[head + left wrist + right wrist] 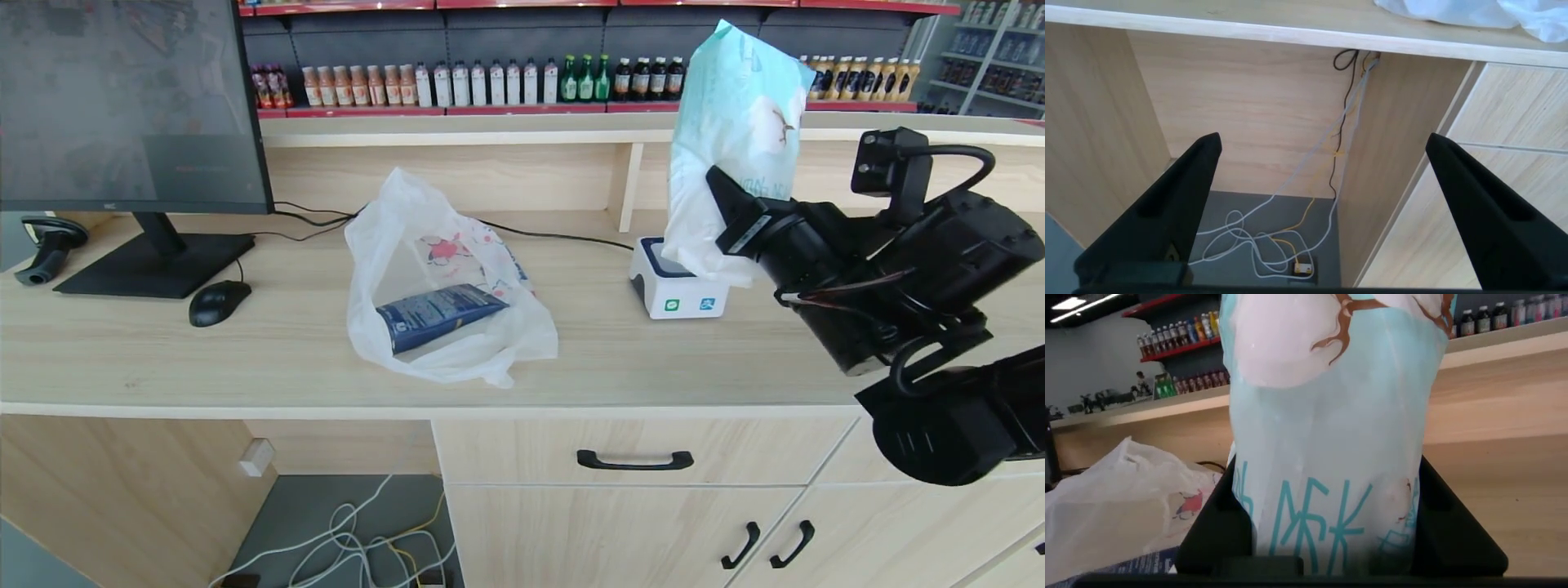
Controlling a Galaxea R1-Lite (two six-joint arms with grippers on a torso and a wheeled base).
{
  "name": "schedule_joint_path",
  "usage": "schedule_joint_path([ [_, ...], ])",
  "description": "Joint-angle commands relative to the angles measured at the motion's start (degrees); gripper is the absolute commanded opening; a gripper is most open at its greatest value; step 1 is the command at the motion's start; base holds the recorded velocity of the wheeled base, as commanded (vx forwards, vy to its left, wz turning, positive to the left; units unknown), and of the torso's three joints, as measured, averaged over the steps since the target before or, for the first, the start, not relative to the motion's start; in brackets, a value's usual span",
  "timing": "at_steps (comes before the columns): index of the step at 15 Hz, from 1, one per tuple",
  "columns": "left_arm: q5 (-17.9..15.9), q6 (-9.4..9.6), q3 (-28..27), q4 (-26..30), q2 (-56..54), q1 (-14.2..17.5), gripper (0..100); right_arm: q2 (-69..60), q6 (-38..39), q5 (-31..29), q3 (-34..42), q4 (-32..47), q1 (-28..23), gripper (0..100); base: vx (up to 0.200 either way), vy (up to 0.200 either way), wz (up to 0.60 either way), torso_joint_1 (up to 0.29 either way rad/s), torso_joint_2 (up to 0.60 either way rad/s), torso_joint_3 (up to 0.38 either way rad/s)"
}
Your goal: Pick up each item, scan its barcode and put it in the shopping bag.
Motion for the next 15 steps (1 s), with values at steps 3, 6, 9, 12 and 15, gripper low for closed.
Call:
schedule_joint_path([
  [3,0.0,0.0,0.0,0.0,0.0,0.0,100,-9.6,0.4,-1.8,11.3,0.2,-3.1,0,0.0,0.0,0.0,0.0,0.0,0.0],
  [6,0.0,-0.17,0.0,-0.1,0.0,0.0,100,-9.5,-1.1,-2.6,11.8,-0.2,-2.6,0,0.0,0.2,0.0,-0.001,0.01,0.002],
  [9,0.0,-0.17,0.0,-0.1,0.0,0.0,100,-9.1,-2.0,-2.4,14.9,-2.7,-2.6,0,0.0,0.2,0.0,0.006,0.0,-0.001],
  [12,0.0,-0.17,0.0,-0.1,0.0,0.0,100,-9.1,-3.0,-1.6,15.8,-3.6,-2.7,0,0.0,0.2,0.0,-0.006,0.0,0.001],
  [15,0.0,-0.09,0.0,0.0,0.0,0.0,100,-8.3,-3.1,-1.1,15.6,-4.1,-2.6,0,0.0,0.133,0.0,0.006,0.0,0.002],
])
